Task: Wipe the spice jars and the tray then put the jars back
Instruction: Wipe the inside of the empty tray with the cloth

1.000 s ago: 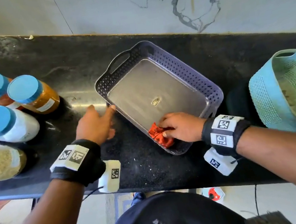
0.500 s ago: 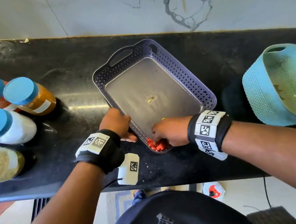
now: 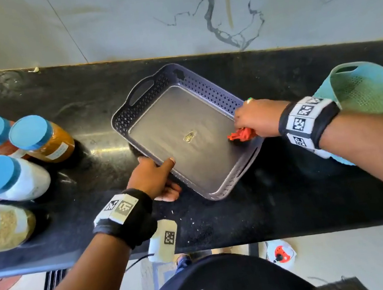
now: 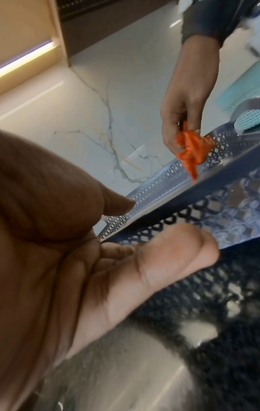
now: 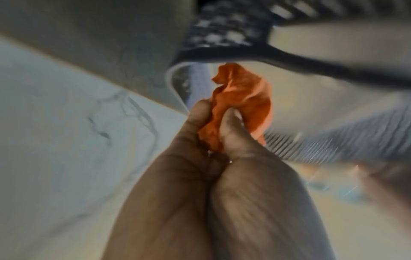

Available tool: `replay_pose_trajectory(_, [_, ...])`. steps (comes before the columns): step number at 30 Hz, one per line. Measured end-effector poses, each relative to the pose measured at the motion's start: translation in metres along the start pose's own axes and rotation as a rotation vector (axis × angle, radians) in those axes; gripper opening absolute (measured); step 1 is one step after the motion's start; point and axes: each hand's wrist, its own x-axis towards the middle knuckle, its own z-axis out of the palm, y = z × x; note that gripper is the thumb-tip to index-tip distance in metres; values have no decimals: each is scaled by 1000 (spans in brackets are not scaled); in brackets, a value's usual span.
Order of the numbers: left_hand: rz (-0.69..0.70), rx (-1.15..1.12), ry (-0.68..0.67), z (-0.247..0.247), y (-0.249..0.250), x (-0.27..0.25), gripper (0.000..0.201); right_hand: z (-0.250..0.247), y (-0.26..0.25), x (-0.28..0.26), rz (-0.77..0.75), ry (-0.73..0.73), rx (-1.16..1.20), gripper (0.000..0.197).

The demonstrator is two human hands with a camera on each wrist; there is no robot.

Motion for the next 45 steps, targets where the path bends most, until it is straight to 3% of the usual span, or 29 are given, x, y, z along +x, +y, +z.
replay_pose_trajectory(2, [-46, -62, -26, -7, 0, -6, 88, 2, -3, -7, 160, 319, 362, 22])
replay_pose_trajectory(4, [-3, 4, 57, -23, -2, -2, 99, 13, -19, -24, 326, 521, 628, 22])
replay_pose_trajectory(6, [90, 235, 200, -41, -3, 7, 108, 30, -40, -38, 412, 541, 680, 25])
replay_pose_trajectory(9, [259, 467, 356, -61, 5, 11, 127, 55, -58, -39, 401, 532, 719, 34])
replay_pose_trajectory(11, [321, 564, 403, -68, 12, 9, 120, 62, -55, -34, 406, 554, 742, 35])
replay_pose_trajectory(13, [356, 642, 427, -73, 14, 13, 101, 65, -43, -27, 427, 539, 748, 36])
replay_pose_trajectory(17, [378, 764, 326, -80, 15, 21, 75, 55, 4, -3, 463, 497, 788, 35])
replay_pose_trajectory(21, [437, 792, 316, -74, 18, 19, 50, 33, 45, 32, 487, 508, 749, 32])
replay_pose_trajectory(25, [427, 767, 366, -61, 19, 19, 38, 20, 70, 58, 527, 463, 707, 33])
replay_pose_trajectory(32, [402, 754, 409, -53, 40, 24, 40, -1, 94, 80, 518, 346, 680, 37])
replay_pose_trajectory(35, [393, 771, 383, -53, 42, 27, 56, -10, 98, 76, 485, 326, 675, 36])
replay_pose_trajectory(39, [393, 764, 355, -55, 37, 23, 88, -18, 94, 61, 425, 443, 801, 36])
replay_pose_trajectory(45, [533, 868, 467, -31, 60, 8, 82, -20, 76, 26, 356, 630, 1125, 37])
